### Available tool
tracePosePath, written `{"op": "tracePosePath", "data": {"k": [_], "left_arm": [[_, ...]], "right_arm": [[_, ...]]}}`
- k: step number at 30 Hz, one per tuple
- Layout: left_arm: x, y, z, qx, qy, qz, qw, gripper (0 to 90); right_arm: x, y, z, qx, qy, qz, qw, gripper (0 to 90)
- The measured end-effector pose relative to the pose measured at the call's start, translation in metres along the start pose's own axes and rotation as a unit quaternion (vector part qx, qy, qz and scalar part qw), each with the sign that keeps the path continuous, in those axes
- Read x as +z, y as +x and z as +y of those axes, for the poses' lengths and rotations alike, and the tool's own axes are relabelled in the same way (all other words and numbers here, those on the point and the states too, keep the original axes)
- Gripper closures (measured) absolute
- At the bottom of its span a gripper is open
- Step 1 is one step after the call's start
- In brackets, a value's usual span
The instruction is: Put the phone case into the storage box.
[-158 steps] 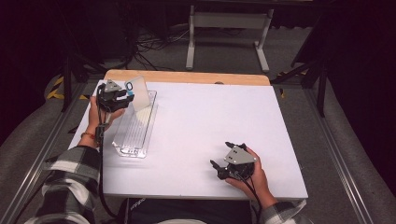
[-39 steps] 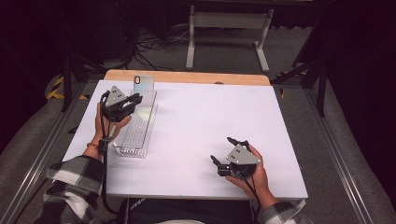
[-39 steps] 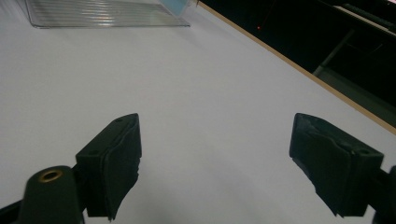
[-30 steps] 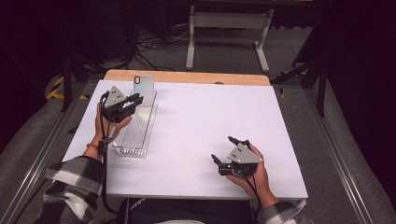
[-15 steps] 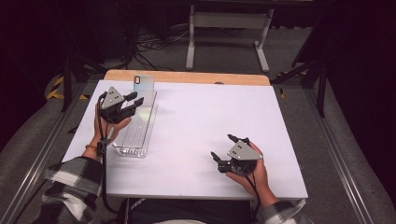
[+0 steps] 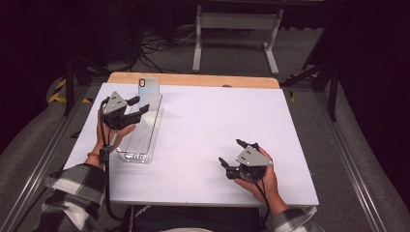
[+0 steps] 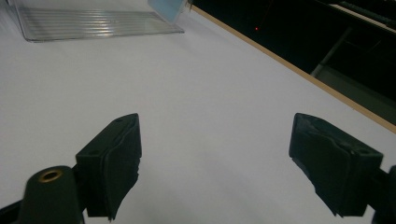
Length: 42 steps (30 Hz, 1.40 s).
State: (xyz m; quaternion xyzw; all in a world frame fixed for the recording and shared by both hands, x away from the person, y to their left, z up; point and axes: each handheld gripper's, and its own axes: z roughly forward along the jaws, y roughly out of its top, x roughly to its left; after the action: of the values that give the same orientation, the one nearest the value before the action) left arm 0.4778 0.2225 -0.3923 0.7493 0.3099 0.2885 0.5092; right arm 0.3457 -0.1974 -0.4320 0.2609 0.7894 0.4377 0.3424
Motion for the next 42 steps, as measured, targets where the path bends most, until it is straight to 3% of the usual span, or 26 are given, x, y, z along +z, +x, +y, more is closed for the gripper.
{"op": "tracePosePath", "data": {"k": [19, 25, 42], "left_arm": [[-0.0017, -0.0038, -0.0045, 0.001, -0.001, 0.003, 1.0000, 29.5], [-0.0019, -0.0042, -0.0044, 0.005, 0.001, 0.003, 1.0000, 20.3], [-0.0092, -0.0044, -0.0030, -0.004, -0.021, -0.012, 0.9997, 4.7]], "right_arm": [[-0.0001, -0.0004, -0.0012, 0.000, 0.002, 0.001, 1.0000, 17.7], [-0.0009, -0.0009, -0.0015, 0.000, 0.002, 0.001, 1.0000, 17.7], [-0.0020, -0.0024, -0.0009, -0.001, -0.001, -0.003, 1.0000, 17.6]]}}
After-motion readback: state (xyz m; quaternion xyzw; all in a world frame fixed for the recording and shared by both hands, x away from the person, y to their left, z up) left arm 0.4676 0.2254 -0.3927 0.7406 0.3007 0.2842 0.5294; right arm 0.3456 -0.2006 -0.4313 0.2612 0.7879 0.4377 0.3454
